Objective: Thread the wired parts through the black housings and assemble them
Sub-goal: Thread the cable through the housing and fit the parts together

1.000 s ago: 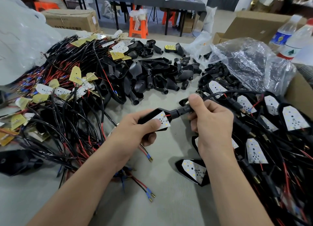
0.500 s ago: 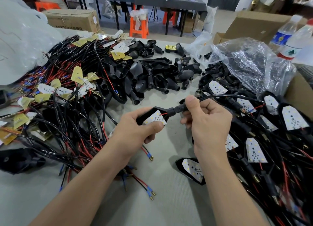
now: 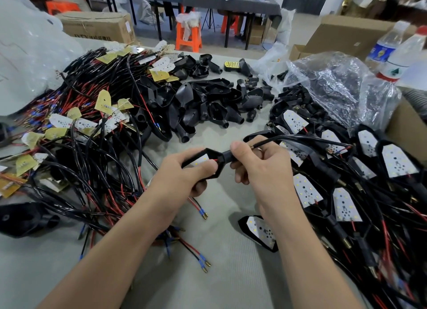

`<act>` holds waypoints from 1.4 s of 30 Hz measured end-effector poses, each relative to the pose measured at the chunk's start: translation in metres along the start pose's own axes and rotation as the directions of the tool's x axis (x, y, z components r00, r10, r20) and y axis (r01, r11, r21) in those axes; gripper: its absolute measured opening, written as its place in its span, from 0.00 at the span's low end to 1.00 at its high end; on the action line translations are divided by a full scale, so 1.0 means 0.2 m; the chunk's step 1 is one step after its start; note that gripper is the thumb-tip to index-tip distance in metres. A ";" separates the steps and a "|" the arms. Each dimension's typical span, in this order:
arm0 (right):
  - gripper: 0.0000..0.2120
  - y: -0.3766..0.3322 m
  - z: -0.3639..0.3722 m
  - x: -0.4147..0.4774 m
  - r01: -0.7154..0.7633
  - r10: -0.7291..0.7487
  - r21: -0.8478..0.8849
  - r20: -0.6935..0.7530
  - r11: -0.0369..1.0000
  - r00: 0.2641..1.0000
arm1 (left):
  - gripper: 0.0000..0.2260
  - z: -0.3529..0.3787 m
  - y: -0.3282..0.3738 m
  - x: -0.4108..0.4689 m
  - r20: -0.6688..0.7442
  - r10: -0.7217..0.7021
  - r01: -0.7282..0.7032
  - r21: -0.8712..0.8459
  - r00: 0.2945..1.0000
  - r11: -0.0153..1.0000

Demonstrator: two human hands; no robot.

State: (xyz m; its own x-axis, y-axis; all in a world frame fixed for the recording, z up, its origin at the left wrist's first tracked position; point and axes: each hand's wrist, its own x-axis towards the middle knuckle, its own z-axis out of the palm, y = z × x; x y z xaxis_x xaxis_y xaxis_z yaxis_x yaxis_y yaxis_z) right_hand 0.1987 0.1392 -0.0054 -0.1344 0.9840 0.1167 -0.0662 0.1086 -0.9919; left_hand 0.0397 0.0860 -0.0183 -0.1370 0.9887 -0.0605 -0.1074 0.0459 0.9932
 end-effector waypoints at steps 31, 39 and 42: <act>0.07 -0.10 0.05 -0.25 -0.287 0.340 0.243 -0.214 0.926 0.916 | 0.12 -0.07 0.03 0.01 -0.207 0.143 -0.148 -0.010 0.968 0.989; 0.09 -0.06 0.33 -0.20 -0.260 0.267 -0.108 0.049 0.959 0.963 | 0.09 -0.16 0.02 0.00 -0.469 0.462 -0.089 0.623 0.752 0.777; 0.08 0.00 0.40 -0.12 -0.176 0.197 -0.356 0.024 0.918 0.980 | 0.18 -0.22 0.01 0.02 -0.455 0.470 0.103 0.792 0.756 0.601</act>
State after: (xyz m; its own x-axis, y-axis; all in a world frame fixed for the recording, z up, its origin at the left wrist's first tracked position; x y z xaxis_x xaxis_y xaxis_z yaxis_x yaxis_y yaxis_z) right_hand 0.1233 0.1051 -0.0042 -0.1687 0.9824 -0.0802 0.3145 -0.0235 -0.9490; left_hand -0.0035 0.0837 -0.0215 -0.6024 0.7041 0.3760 0.7015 0.2423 0.6702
